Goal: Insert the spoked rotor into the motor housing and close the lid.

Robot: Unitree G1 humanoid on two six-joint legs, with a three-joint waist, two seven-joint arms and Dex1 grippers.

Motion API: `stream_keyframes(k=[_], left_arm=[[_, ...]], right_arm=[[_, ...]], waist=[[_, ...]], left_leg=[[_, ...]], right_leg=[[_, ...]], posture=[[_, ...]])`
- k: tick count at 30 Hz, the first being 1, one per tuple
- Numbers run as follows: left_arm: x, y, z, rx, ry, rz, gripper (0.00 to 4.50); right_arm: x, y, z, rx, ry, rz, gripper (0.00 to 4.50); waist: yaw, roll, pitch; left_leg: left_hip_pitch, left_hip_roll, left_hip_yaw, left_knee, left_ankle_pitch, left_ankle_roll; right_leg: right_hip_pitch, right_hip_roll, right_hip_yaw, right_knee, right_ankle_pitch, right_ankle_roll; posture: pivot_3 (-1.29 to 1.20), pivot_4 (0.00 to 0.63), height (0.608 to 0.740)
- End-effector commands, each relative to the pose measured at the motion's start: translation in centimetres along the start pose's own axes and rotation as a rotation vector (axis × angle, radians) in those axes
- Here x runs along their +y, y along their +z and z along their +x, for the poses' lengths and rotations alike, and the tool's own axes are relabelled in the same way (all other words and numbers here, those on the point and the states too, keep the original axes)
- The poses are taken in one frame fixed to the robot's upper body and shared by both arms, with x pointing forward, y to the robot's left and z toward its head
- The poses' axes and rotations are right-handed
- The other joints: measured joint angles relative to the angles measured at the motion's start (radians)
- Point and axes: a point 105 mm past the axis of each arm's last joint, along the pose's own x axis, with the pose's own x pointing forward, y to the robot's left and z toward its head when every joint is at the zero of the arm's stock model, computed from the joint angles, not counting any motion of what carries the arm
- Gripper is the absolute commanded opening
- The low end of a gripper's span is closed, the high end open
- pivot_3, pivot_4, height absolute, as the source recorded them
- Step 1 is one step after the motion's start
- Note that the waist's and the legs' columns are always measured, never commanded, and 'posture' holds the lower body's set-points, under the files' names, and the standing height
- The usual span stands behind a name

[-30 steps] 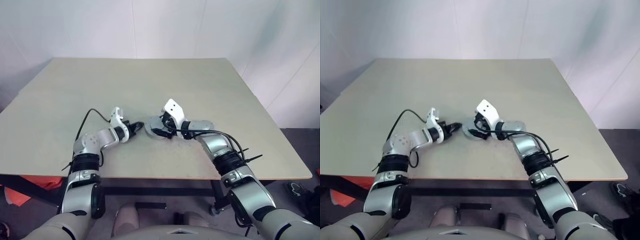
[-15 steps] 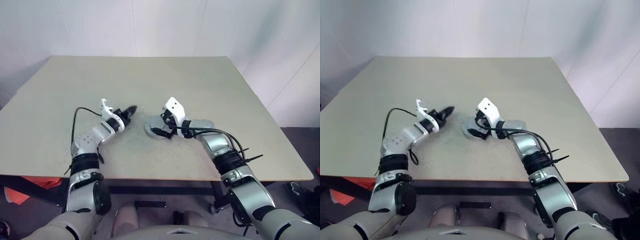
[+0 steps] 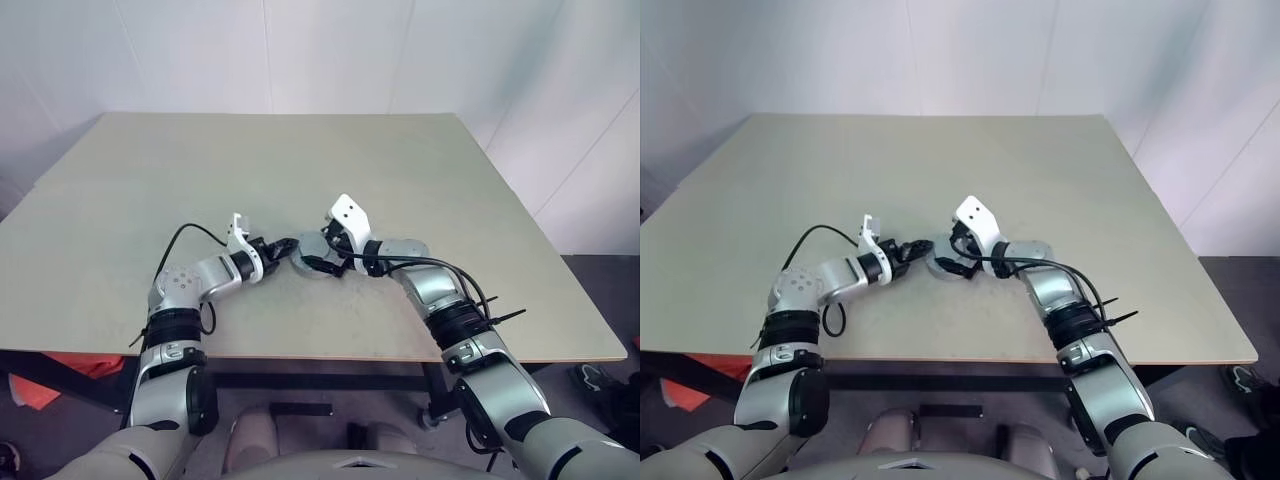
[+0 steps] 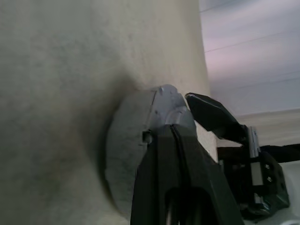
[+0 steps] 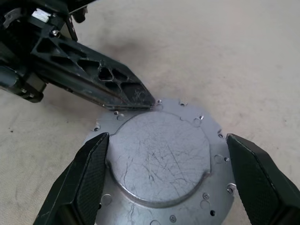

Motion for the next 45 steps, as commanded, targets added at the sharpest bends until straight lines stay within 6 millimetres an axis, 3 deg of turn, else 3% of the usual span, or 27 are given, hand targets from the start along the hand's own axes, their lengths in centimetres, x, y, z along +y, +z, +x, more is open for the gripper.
stream_keyframes(k=[1, 8, 15, 20, 25, 33, 36, 39, 42, 45], left_arm=[[3.0, -0.7, -0.4, 0.023, 0.145, -0.006, 0.00], [1.9, -0.7, -0.3, 0.032, 0.082, 0.010, 0.00], [-2.0, -1.0, -0.5, 0.050, -0.131, 0.025, 0.00], [-0.4, -2.1, -0.1, 0.104, -0.031, 0.037, 0.00], [1.1, -2.0, 0.0, 0.090, 0.041, 0.029, 0.00], [1.5, -1.8, -0.1, 0.084, 0.053, 0.030, 0.00], [1.5, -1.8, -0.1, 0.085, 0.051, 0.032, 0.00], [1.4, -1.9, 0.0, 0.089, 0.048, 0.035, 0.00], [1.3, -1.9, 0.1, 0.090, 0.044, 0.037, 0.00], [1.1, -1.8, 0.1, 0.085, 0.039, 0.042, 0.00]], right_arm=[[-1.3, 0.3, -0.5, 0.001, -0.056, -0.008, 4.49], [-1.5, 0.6, -0.5, -0.006, -0.071, -0.005, 4.49], [-1.4, 0.6, -0.5, -0.007, -0.072, -0.005, 4.49], [-1.4, 0.8, -0.5, -0.012, -0.071, -0.008, 4.49], [-1.6, 1.2, -0.8, -0.023, -0.075, -0.006, 4.49], [0.2, 6.4, -3.8, -0.195, 0.062, 0.043, 4.49], [-0.1, 7.9, -5.2, -0.239, 0.051, 0.104, 4.49], [-2.3, 6.9, -6.2, -0.214, -0.024, 0.324, 4.49], [-4.3, 3.9, -6.8, -0.114, -0.125, 0.560, 4.49], [-5.0, 1.3, -7.4, -0.029, -0.181, 0.770, 4.49]], waist=[[0.000, 0.000, 0.000], [0.000, 0.000, 0.000], [0.001, 0.000, 0.000], [0.002, 0.000, 0.001], [0.002, 0.000, 0.001], [0.002, 0.000, 0.001], [0.002, 0.000, 0.000], [0.003, 0.001, 0.000], [0.003, 0.001, 0.000], [0.003, 0.001, 0.000]], left_leg=[[0.000, 0.000, 0.000, 0.000, 0.000, 0.000], [0.001, 0.000, -0.001, 0.000, 0.000, 0.000], [-0.002, 0.000, -0.001, -0.001, 0.000, 0.000], [-0.002, 0.000, -0.001, -0.001, 0.000, 0.000], [-0.002, -0.001, -0.001, -0.001, 0.000, 0.000], [-0.002, 0.000, -0.002, -0.005, 0.000, 0.000], [-0.002, -0.001, -0.001, -0.008, 0.000, 0.001], [-0.001, -0.001, 0.000, -0.012, 0.000, 0.000], [-0.001, -0.001, 0.001, -0.012, 0.001, -0.001], [-0.001, -0.001, 0.001, -0.013, 0.002, -0.003]], right_leg=[[0.000, 0.000, 0.000, 0.000, 0.000, 0.000], [0.000, 0.000, 0.000, 0.000, 0.000, 0.000], [-0.001, 0.000, 0.000, -0.001, 0.000, 0.000], [-0.001, 0.000, 0.000, -0.001, 0.000, 0.000], [0.000, 0.000, 0.000, -0.003, 0.000, 0.001], [0.002, 0.000, 0.000, -0.012, 0.000, 0.001], [0.002, 0.000, 0.000, -0.013, 0.000, 0.001], [0.002, 0.001, 0.000, -0.013, 0.003, -0.005], [0.002, 0.001, 0.000, -0.013, 0.003, -0.005], [0.002, 0.001, 0.000, -0.013, 0.002, -0.005]], posture=[[0.00, 0.000, 0.740], [0.00, 0.000, 0.740], [0.00, 0.000, 0.740], [0.00, 0.000, 0.740], [0.00, 0.000, 0.740], [0.00, 0.000, 0.740], [0.00, 0.000, 0.740], [0.00, 0.000, 0.740], [0.00, 0.000, 0.740], [0.00, 0.000, 0.740]])
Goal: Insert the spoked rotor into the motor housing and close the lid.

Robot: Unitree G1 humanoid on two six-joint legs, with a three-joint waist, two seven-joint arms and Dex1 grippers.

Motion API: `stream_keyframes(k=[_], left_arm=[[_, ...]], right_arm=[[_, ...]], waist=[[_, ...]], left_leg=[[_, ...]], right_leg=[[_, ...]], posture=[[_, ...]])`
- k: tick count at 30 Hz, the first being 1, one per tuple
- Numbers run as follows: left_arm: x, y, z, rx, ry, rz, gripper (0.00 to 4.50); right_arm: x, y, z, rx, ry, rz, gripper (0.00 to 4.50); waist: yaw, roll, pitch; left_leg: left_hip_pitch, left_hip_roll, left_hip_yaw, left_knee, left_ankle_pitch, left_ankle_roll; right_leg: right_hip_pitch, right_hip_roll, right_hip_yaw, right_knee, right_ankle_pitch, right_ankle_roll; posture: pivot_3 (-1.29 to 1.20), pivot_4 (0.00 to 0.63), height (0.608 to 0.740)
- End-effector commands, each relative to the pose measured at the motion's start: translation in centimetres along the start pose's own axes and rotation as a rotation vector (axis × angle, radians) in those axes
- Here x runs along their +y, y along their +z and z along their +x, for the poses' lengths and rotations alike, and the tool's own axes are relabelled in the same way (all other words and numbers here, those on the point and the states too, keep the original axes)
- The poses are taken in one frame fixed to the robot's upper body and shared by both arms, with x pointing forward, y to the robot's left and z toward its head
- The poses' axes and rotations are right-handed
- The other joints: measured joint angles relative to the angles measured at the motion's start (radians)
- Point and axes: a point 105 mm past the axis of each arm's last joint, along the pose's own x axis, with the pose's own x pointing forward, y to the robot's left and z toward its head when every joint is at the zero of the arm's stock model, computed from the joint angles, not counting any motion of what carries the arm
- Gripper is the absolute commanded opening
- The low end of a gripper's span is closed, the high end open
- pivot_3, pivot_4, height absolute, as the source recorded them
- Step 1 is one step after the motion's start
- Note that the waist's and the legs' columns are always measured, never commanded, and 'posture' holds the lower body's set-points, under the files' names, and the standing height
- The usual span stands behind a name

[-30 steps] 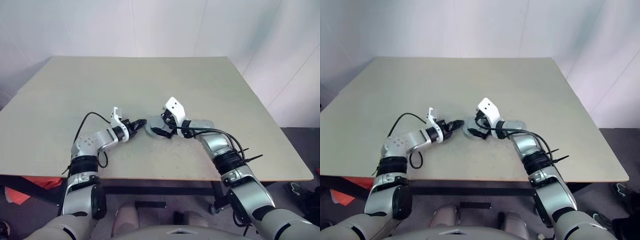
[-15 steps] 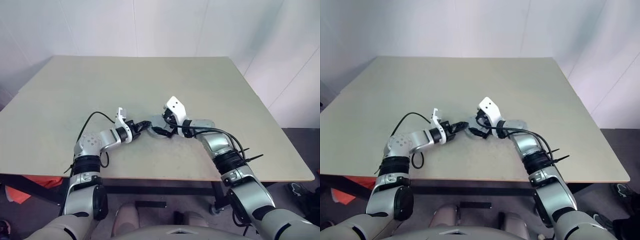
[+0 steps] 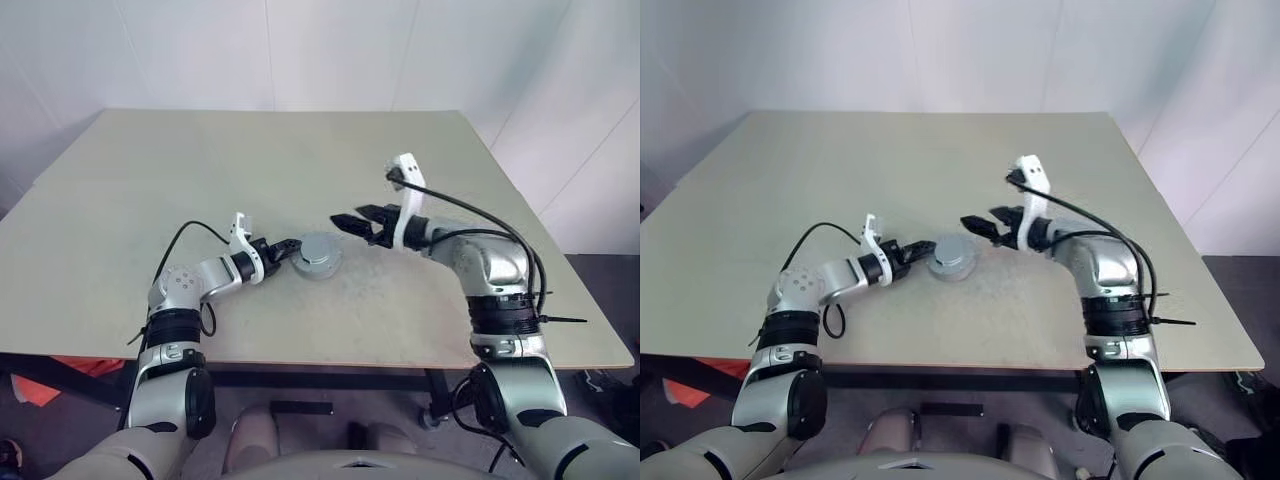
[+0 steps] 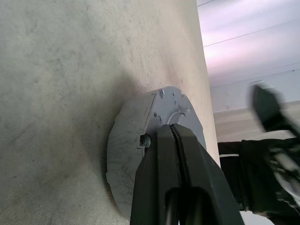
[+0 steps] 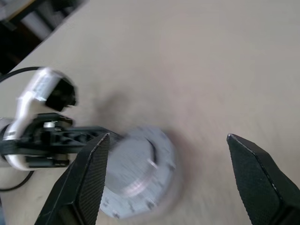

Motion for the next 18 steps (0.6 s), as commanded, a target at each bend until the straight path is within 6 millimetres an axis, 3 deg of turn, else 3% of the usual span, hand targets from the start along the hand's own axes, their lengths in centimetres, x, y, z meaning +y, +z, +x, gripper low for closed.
stream_keyframes(k=[1, 6, 13, 18], left_arm=[[1.5, -1.1, 0.2, 0.046, 0.079, -0.005, 0.00], [1.5, -0.9, 0.1, 0.033, 0.072, 0.000, 0.00], [1.4, -0.3, 0.1, 0.017, 0.077, 0.006, 0.00], [1.6, 0.1, -0.1, 0.002, 0.089, 0.011, 0.00]], right_arm=[[-1.1, -0.5, -0.7, 0.045, -0.051, 0.179, 4.49], [0.9, -2.7, -0.8, 0.135, 0.026, 0.427, 4.49], [3.2, -4.1, 0.6, 0.193, 0.079, 0.543, 4.49], [3.8, -4.5, 2.3, 0.184, 0.088, 0.588, 4.49]], waist=[[0.000, 0.001, 0.000], [-0.001, 0.003, -0.002], [0.000, 0.004, -0.002], [-0.001, 0.004, -0.002]], left_leg=[[0.000, 0.000, 0.000, 0.000, 0.000, -0.001], [0.001, 0.000, 0.000, -0.004, 0.002, -0.003], [0.001, 0.000, -0.001, -0.005, 0.002, -0.004], [0.001, 0.000, -0.001, -0.005, 0.004, -0.006]], right_leg=[[0.000, 0.000, 0.000, 0.000, 0.000, 0.000], [-0.001, 0.001, 0.000, 0.000, 0.000, 0.000], [-0.002, 0.000, 0.000, 0.000, -0.001, 0.002], [-0.002, 0.000, 0.000, 0.000, -0.004, 0.006]], posture=[[0.00, 0.000, 0.740], [0.00, 0.000, 0.740], [0.00, 0.000, 0.740], [0.00, 0.000, 0.740]])
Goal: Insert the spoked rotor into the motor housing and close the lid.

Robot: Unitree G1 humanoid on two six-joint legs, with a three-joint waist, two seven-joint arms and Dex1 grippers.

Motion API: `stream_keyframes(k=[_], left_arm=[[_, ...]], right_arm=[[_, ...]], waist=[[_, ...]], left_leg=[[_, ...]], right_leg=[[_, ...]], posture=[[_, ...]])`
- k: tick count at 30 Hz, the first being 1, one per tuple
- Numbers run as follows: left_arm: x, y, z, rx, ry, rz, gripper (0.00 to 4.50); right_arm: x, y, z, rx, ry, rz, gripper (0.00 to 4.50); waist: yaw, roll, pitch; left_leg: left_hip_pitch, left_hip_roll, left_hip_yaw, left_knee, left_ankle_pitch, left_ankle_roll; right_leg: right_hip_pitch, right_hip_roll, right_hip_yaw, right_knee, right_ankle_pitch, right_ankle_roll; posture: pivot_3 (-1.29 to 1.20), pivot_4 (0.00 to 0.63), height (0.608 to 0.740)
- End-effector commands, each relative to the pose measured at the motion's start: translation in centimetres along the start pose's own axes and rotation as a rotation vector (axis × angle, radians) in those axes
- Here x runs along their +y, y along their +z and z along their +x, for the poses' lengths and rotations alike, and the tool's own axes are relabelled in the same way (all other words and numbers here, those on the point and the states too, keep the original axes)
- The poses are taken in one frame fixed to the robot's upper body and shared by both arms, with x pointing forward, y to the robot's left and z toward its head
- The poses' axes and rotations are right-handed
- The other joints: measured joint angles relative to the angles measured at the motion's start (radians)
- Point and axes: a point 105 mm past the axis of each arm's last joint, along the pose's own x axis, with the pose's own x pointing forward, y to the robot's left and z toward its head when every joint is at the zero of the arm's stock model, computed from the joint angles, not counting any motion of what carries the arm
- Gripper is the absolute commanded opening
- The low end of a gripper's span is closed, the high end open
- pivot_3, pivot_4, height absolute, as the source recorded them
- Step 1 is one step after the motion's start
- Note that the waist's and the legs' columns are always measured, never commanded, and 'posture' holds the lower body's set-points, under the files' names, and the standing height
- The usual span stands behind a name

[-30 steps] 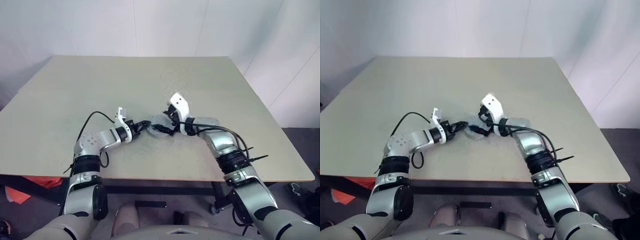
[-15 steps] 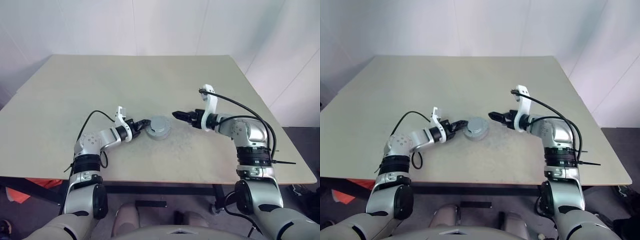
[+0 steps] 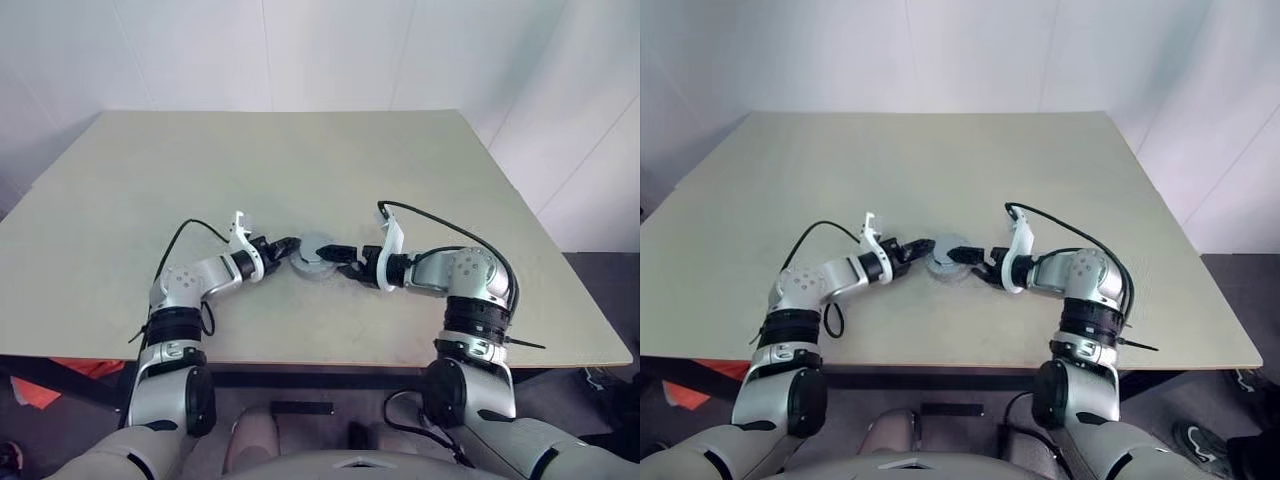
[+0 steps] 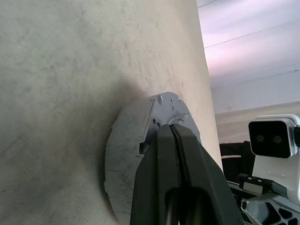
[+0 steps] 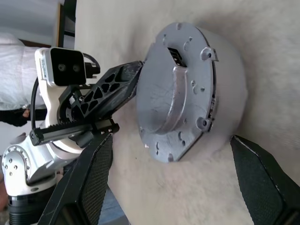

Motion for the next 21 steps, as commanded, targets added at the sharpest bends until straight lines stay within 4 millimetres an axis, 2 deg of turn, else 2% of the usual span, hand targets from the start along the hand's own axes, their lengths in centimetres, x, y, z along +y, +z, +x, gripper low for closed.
stream_keyframes(k=[1, 9, 12, 17, 21], left_arm=[[1.5, -0.3, -0.2, 0.021, 0.078, 0.002, 0.00], [1.4, -0.3, 0.0, 0.019, 0.085, 0.014, 0.00], [1.5, -0.1, -0.2, 0.015, 0.090, 0.017, 0.00], [1.6, 0.0, -0.3, 0.007, 0.098, 0.017, 0.00], [1.7, 0.0, -0.2, 0.001, 0.099, 0.018, 0.00]], right_arm=[[1.2, 1.2, 0.9, -0.046, 0.037, 0.004, 4.49], [1.6, 2.3, 3.3, -0.112, 0.049, 0.032, 4.49], [0.9, 2.3, 3.5, -0.120, 0.016, 0.036, 3.89], [0.2, 2.4, 3.0, -0.113, -0.016, 0.023, 2.26], [-0.5, 2.5, 2.8, -0.106, -0.048, 0.021, 2.17]], waist=[[0.000, 0.000, 0.000], [0.001, 0.000, 0.000], [0.001, 0.000, 0.000], [0.002, 0.001, -0.001], [0.005, 0.001, -0.001]], left_leg=[[0.000, 0.000, 0.000, 0.000, 0.000, 0.000], [-0.001, 0.000, 0.000, 0.000, 0.000, -0.001], [-0.001, 0.000, 0.000, 0.000, 0.000, -0.001], [-0.001, 0.000, 0.000, 0.000, 0.000, -0.001], [0.000, -0.001, 0.000, 0.000, 0.000, 0.000]], right_leg=[[0.000, 0.000, 0.000, 0.000, 0.000, 0.000], [0.000, 0.000, 0.000, 0.000, 0.002, -0.003], [0.000, 0.000, 0.000, 0.000, 0.003, -0.005], [0.000, 0.000, 0.000, 0.000, 0.003, -0.005], [0.002, -0.001, 0.000, 0.000, 0.003, -0.004]], posture=[[0.00, 0.000, 0.740], [0.00, 0.000, 0.740], [0.00, 0.000, 0.740], [0.00, 0.000, 0.740], [0.00, 0.000, 0.740]])
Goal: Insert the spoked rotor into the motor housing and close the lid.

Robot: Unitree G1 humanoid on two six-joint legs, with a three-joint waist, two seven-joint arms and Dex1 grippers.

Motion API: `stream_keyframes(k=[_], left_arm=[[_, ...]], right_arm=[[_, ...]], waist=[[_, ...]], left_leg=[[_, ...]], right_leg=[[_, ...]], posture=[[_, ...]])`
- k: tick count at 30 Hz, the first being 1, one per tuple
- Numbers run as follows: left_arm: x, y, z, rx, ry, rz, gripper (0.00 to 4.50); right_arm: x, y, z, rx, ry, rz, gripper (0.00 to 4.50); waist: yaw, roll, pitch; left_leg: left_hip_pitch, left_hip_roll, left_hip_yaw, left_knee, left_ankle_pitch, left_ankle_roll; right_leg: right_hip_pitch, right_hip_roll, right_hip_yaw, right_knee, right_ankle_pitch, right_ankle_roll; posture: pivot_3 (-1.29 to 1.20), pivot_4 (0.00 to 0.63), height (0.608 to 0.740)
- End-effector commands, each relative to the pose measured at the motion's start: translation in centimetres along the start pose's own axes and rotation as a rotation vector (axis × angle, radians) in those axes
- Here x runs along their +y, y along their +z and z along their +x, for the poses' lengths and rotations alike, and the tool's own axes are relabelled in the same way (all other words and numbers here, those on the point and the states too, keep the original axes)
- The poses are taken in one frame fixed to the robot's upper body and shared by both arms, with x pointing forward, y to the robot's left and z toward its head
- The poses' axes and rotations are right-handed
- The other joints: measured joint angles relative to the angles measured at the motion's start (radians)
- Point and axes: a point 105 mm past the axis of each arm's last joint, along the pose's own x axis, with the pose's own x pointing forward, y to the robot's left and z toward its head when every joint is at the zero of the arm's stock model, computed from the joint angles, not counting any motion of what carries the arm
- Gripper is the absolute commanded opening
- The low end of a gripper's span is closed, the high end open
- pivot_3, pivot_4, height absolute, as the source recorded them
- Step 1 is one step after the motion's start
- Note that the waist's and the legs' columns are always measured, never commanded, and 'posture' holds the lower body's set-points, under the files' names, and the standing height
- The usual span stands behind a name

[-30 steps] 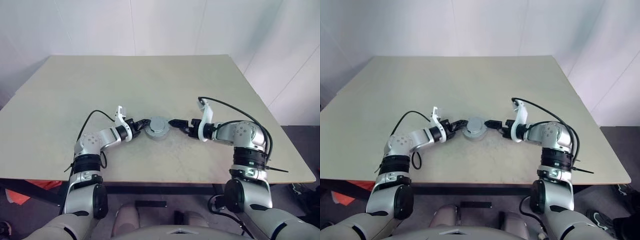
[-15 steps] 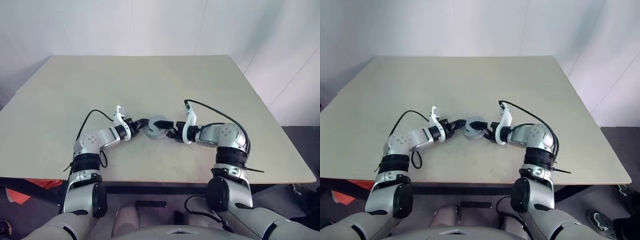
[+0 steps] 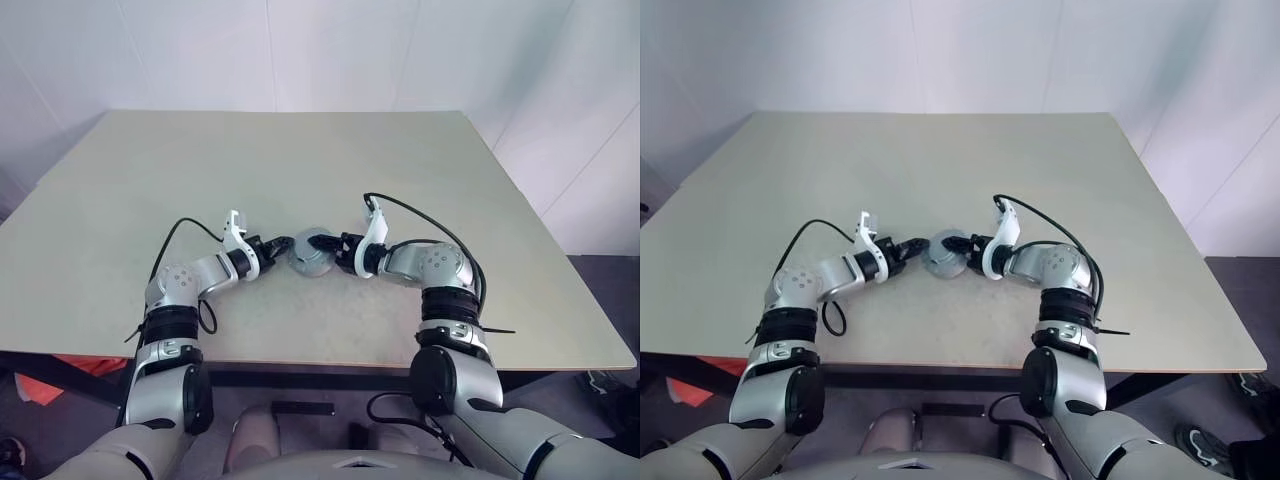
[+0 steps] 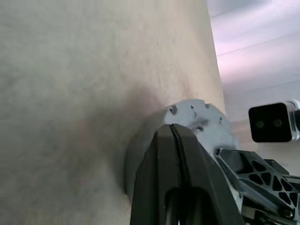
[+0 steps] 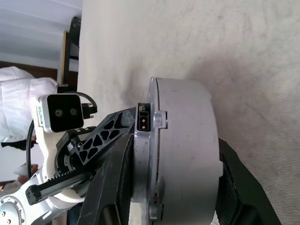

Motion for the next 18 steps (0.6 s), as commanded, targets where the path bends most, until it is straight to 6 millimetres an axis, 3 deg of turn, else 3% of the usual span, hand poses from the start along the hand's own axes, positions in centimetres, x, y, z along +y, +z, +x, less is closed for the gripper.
stream_keyframes(k=[1, 3, 8, 12, 18], left_arm=[[1.0, -0.6, 0.1, 0.018, 0.054, 0.001, 0.00], [1.0, -0.4, 0.2, 0.005, 0.052, 0.006, 0.00], [-1.2, 3.4, -0.7, -0.224, -0.105, -0.041, 0.00], [-2.2, 4.6, -1.8, -0.302, -0.188, -0.084, 0.00], [-3.0, 5.7, -3.5, -0.390, -0.287, -0.123, 0.00]], right_arm=[[-0.5, 0.8, -0.4, -0.012, -0.049, -0.026, 2.17], [-0.9, 1.0, -0.5, -0.023, -0.064, -0.017, 2.17], [0.3, 2.8, -0.6, -0.082, 0.004, 0.092, 2.17], [2.9, 5.6, -0.6, -0.175, 0.097, 0.177, 2.17], [5.5, 8.0, -0.3, -0.251, 0.181, 0.262, 2.17]], waist=[[0.000, 0.000, 0.000], [0.001, 0.000, 0.000], [0.000, 0.000, 0.000], [-0.001, 0.000, 0.000], [-0.005, -0.001, 0.001]], left_leg=[[0.000, 0.000, 0.000, 0.000, 0.000, 0.000], [0.000, 0.000, 0.000, 0.000, 0.000, 0.000], [-0.002, 0.000, 0.000, 0.000, 0.000, -0.001], [-0.006, 0.000, 0.000, 0.001, 0.001, -0.001], [-0.031, 0.000, 0.000, 0.013, 0.000, 0.001]], right_leg=[[0.000, 0.000, 0.000, 0.000, 0.000, 0.000], [0.000, 0.000, 0.000, 0.000, 0.000, 0.000], [-0.002, 0.000, 0.000, 0.000, 0.001, -0.001], [-0.006, 0.000, 0.000, 0.002, 0.001, -0.001], [-0.033, 0.001, -0.001, 0.016, 0.004, 0.002]], posture=[[0.00, 0.000, 0.740], [0.00, 0.000, 0.740], [0.00, 0.000, 0.740], [0.00, 0.000, 0.740], [0.00, 0.000, 0.740]])
